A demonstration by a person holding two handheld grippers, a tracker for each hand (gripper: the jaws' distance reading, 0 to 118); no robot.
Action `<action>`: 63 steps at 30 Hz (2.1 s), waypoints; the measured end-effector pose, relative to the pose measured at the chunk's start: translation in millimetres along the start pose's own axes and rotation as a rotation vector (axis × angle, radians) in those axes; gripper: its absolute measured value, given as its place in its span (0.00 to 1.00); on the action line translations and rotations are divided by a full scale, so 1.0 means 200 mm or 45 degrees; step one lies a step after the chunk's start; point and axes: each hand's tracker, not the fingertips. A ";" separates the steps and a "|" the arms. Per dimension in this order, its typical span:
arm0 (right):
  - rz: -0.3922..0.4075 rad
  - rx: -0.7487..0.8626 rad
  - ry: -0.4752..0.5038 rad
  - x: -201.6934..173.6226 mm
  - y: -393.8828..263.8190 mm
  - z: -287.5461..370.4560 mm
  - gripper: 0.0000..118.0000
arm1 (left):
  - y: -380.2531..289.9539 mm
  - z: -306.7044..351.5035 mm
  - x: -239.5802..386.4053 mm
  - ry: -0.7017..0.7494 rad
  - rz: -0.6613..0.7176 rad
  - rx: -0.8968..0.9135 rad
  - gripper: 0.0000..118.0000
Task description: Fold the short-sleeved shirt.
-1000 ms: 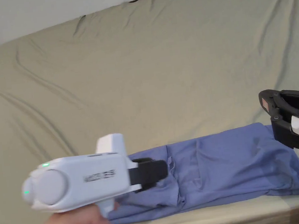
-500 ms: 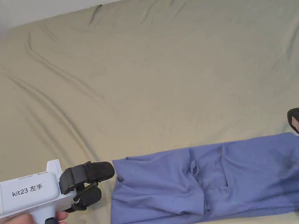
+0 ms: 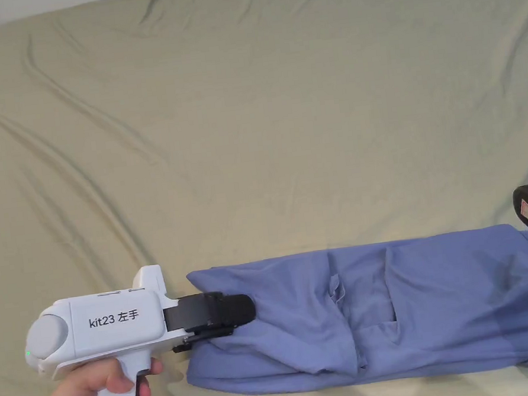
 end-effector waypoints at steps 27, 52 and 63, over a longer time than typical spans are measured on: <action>-0.042 0.072 -0.011 0.10 0.02 0.04 0.00 | 0.17 0.11 0.99 0.473 -0.250 -0.020 0.13; -0.224 0.060 -0.085 0.40 -0.09 0.11 0.00 | -0.08 -0.56 1.34 0.645 -0.599 -0.077 0.00; -0.157 0.035 -0.076 0.36 -0.08 0.09 0.00 | -0.64 -1.03 1.35 0.645 -0.680 -0.159 0.00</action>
